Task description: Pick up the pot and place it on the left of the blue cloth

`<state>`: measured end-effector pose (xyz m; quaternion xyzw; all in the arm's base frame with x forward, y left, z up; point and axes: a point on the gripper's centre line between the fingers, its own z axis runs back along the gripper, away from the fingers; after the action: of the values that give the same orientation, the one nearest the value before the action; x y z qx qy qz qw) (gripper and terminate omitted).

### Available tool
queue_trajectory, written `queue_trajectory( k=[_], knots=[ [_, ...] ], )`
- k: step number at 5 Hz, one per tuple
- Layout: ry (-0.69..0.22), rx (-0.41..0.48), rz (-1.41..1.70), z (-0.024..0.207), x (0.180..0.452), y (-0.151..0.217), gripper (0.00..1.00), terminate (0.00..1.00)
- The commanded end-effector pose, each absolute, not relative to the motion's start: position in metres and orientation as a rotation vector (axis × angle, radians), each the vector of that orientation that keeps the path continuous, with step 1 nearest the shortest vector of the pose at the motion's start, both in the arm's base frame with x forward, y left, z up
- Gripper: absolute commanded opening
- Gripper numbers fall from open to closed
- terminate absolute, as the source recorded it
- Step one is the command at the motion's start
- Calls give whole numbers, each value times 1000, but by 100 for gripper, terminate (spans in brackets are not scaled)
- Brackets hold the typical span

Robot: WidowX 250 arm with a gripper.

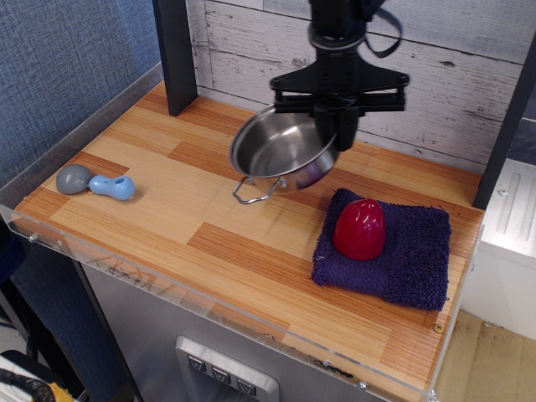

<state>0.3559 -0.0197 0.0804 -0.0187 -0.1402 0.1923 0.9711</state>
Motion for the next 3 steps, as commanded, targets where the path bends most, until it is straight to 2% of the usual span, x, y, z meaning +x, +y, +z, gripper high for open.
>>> queue_trajectory(
  k=[1, 3],
  knots=[
    [-284, -24, 386, 70, 353, -14, 0, 0],
    [-259, -8, 382, 51, 355, -19, 0, 0]
  ],
)
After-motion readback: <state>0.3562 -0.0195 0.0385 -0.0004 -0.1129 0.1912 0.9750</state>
